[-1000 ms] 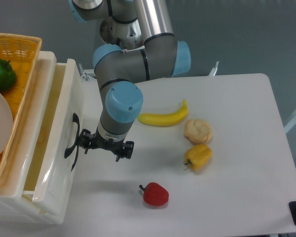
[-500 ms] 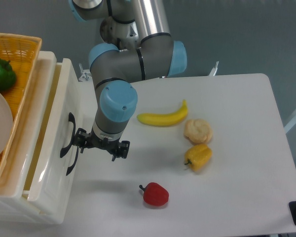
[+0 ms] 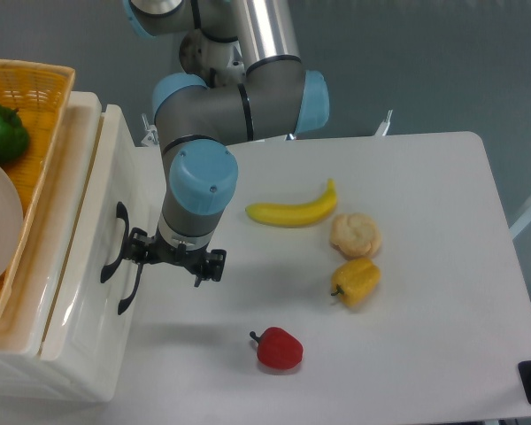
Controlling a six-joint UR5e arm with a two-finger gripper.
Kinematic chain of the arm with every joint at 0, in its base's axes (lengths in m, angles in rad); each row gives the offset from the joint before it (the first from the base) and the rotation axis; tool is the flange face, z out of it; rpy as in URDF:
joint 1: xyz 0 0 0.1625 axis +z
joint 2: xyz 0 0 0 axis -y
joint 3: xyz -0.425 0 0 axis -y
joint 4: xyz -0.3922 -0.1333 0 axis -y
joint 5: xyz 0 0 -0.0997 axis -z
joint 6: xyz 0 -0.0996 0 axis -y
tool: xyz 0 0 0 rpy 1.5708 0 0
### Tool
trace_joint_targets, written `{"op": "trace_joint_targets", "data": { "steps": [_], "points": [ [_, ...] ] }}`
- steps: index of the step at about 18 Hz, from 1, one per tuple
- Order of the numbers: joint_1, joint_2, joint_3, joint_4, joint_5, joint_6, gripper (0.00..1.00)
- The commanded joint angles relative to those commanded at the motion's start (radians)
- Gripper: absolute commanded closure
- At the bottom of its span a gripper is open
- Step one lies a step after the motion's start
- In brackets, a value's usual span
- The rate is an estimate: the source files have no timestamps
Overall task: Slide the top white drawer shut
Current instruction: 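Push the white drawer front inward with the gripper until shut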
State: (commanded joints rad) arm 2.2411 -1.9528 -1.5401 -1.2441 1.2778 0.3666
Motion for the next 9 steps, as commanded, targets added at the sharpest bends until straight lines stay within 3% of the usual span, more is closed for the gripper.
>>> {"op": "trace_joint_targets", "data": {
  "steps": [9],
  "points": [
    [-0.009,-0.002,0.000,0.000,0.000,-0.003,0.00]
  ]
}}
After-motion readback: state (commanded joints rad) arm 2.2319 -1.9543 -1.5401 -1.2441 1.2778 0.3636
